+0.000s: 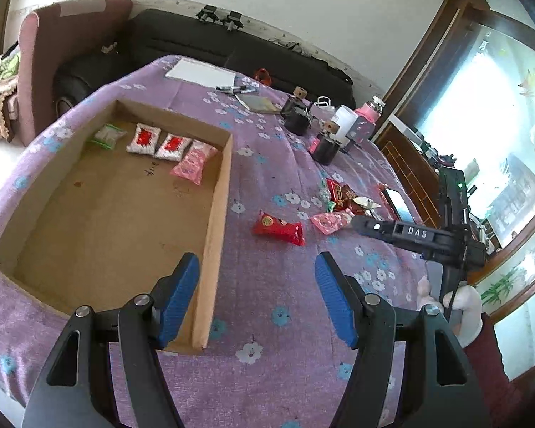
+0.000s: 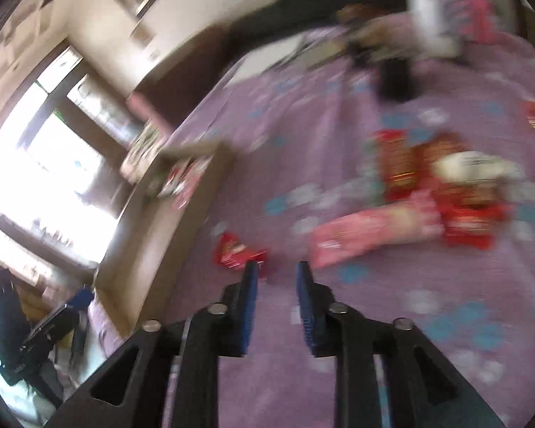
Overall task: Organize snacks
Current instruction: 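Reach into the pile and grasp a pink candy bag with the right gripper, then grasp the red gold-labelled candy pack with the left gripper while the right holds the pink bag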
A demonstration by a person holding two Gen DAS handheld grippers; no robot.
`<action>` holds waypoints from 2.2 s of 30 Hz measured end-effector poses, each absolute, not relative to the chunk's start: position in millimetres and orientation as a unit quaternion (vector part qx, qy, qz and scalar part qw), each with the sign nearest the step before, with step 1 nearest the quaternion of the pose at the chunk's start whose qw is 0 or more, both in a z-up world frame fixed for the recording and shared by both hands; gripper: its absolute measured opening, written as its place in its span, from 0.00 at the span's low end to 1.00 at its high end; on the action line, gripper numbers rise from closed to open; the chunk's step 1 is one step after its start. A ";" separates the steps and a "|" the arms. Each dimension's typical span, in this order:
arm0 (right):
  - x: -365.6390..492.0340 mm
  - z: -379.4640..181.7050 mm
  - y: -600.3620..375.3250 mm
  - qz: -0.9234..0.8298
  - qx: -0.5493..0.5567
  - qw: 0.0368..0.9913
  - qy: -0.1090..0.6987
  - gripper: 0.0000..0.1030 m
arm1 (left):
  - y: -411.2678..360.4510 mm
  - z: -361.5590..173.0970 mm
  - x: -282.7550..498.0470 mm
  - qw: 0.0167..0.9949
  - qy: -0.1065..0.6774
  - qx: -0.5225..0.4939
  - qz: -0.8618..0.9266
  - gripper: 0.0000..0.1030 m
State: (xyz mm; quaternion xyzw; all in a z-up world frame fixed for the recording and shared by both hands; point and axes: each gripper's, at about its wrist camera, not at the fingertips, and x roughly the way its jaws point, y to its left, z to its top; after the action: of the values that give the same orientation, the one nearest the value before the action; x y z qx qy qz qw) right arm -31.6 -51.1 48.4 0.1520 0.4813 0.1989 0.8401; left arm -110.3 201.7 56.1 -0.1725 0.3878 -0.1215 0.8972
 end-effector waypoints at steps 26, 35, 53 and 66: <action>50.7 7.9 -33.2 -0.091 0.243 0.827 0.500 0.35 | 185.7 47.8 -115.4 0.890 0.409 -0.147 -0.136 0.65; -25.2 7.4 -52.0 0.024 0.166 0.847 0.504 0.26 | 169.5 57.8 -101.2 0.887 0.413 -0.127 -0.162 0.65; -85.8 -0.5 -84.9 0.129 0.201 0.870 0.432 0.28 | 67.7 -2.5 58.0 0.848 0.514 0.106 -0.079 0.64; -84.7 -5.5 -95.3 0.146 0.239 0.859 0.430 0.29 | 77.2 7.8 -10.9 0.797 0.571 0.063 -0.188 0.62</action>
State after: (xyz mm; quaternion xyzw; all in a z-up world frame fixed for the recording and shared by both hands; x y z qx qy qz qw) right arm -84.7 -95.3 -5.5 0.2388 0.4296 0.1462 0.8585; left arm -10.9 77.2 7.8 0.0631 0.5709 -0.1876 0.7968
